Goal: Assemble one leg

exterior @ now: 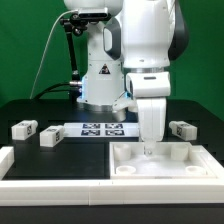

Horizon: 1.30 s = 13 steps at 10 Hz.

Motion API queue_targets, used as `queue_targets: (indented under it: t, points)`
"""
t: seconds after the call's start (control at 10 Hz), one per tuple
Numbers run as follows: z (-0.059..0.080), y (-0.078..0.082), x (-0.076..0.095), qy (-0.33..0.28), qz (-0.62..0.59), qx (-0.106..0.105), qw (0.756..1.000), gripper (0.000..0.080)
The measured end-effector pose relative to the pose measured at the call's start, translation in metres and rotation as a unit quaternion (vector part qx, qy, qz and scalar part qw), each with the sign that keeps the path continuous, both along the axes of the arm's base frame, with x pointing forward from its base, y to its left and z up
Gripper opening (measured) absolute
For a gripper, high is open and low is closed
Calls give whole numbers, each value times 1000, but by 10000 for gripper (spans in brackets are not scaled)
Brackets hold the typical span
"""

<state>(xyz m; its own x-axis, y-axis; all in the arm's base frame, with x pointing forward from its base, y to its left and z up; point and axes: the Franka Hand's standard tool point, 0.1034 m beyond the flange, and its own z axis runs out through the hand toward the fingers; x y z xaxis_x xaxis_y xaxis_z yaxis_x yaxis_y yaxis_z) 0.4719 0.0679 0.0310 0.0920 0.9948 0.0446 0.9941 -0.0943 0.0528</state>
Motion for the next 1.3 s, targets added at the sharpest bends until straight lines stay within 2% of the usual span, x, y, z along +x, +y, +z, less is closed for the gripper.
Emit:
queue_targets:
  t: [0.2,0.3,0.5,0.7,0.8,0.9,1.1,1.2,1.3]
  points:
    - [25,7,-10,-11,-26,-3,1000,649]
    - [33,11,-15,-14,-56,-2,998,649]
    - [31,10,-15,-12,-68,0,998,649]
    - [31,11,-16,-7,-181,10,983,649]
    - [27,13,-22,-2,-257,20,966,649]
    - [25,21,-31,-7,-308,31,951,649]
    - [21,48,-47,3,-444,52,894,649]
    - [21,60,-50,8,-479,58,876,649]
    - [26,77,-48,14,-532,66,844,649]
